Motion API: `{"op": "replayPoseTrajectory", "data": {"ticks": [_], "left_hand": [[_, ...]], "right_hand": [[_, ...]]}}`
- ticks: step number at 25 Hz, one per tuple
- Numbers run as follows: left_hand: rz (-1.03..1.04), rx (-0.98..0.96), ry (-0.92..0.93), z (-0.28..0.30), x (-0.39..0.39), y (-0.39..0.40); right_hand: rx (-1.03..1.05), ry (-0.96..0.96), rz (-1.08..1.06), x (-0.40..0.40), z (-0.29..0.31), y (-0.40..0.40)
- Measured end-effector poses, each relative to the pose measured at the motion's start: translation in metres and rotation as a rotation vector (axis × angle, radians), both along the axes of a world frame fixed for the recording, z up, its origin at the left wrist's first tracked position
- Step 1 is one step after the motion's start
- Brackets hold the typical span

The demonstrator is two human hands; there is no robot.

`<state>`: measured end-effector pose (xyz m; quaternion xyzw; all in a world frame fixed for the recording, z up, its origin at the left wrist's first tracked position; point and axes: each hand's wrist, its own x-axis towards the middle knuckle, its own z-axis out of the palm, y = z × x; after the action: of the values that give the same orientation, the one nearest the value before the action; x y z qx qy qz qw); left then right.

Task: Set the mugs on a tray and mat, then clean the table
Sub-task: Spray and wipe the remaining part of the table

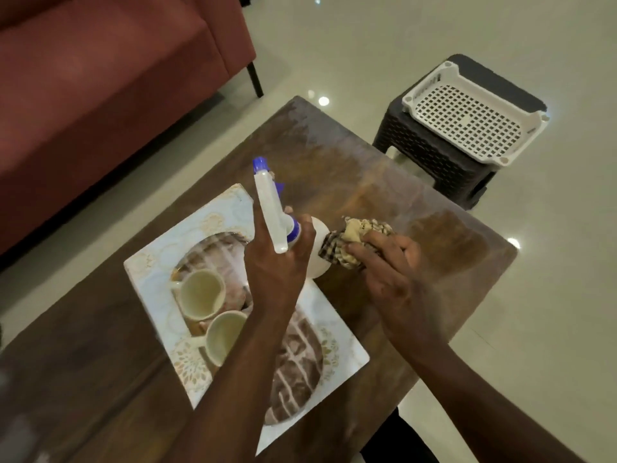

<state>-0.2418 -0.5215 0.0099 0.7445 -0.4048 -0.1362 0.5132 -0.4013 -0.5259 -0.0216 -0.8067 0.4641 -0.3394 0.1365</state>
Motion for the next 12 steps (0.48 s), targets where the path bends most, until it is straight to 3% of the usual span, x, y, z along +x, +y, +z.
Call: {"op": "replayPoseTrajectory", "data": {"ticks": [2,7,10,12], "left_hand": [[0.025,-0.027,-0.033,0.023,0.027,0.026],[0.229,0.006,0.096,0.070,0.110,0.139],[0.398,0.027,0.072,0.079,0.165,0.229],[0.398,0.017,0.054,0.074,0.189,0.272]], "right_hand": [[-0.057,-0.056,0.099,0.033,0.027,0.015],[-0.086,-0.127,0.275,0.140,0.060,0.087],[-0.100,-0.125,0.448,0.208,0.065,0.156],[-0.096,-0.114,0.516,0.233,0.063,0.190]]}}
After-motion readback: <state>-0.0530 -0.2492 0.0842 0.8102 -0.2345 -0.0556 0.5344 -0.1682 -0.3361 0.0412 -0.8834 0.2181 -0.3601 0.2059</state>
